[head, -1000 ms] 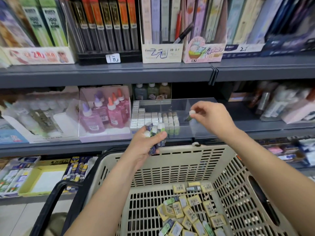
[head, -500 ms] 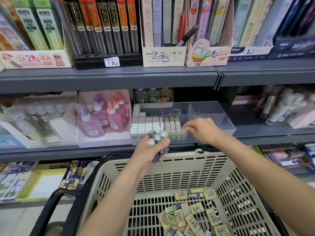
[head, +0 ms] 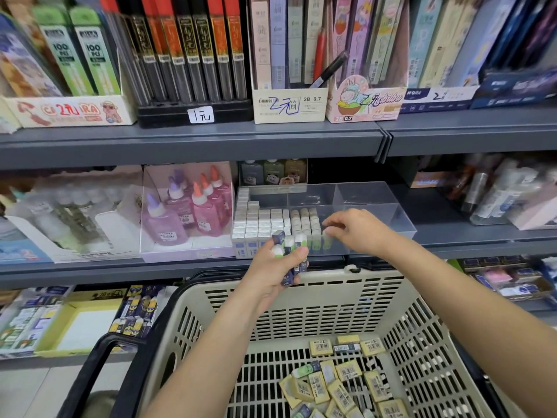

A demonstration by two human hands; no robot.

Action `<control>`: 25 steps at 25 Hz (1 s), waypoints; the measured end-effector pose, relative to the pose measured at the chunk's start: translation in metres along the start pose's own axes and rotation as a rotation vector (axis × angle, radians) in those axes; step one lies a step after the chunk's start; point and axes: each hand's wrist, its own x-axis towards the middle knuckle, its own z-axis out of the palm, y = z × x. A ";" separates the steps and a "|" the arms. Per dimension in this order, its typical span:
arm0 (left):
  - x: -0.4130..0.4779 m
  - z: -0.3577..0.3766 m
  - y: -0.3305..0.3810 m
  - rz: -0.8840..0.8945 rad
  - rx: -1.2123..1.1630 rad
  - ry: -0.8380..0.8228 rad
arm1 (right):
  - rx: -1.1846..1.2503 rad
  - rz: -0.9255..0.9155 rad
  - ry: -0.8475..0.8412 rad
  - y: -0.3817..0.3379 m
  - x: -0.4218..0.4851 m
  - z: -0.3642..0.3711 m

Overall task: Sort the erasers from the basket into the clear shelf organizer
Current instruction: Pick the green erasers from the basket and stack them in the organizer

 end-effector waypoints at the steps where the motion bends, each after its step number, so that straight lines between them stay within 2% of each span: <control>1: 0.000 0.001 0.000 -0.002 0.004 -0.004 | -0.006 -0.023 0.083 -0.003 -0.004 -0.001; 3: 0.000 0.003 0.001 -0.004 0.008 -0.021 | 0.113 -0.117 0.211 -0.011 -0.014 -0.003; 5: 0.001 0.007 0.001 0.009 0.006 -0.042 | 0.262 -0.182 0.181 -0.021 -0.027 -0.002; 8: 0.002 0.013 0.002 0.014 0.033 -0.056 | 0.505 -0.090 0.070 -0.026 -0.038 0.002; 11: 0.003 0.019 -0.002 -0.004 0.097 -0.057 | 0.589 -0.021 0.046 -0.018 -0.039 -0.006; 13: 0.006 0.017 -0.003 0.001 0.099 0.008 | 0.582 0.019 0.118 -0.009 -0.032 -0.020; 15: 0.010 0.011 -0.001 -0.017 0.081 0.082 | 0.576 0.067 0.259 0.001 -0.020 -0.034; 17: 0.011 0.005 0.001 -0.027 0.088 0.100 | 0.451 0.095 0.346 0.005 -0.006 -0.040; 20: 0.008 0.001 0.001 0.000 0.108 0.058 | 0.196 0.060 0.246 0.002 0.011 -0.027; 25: 0.007 -0.004 0.001 0.018 0.072 0.074 | 0.188 0.068 0.033 0.000 0.019 -0.008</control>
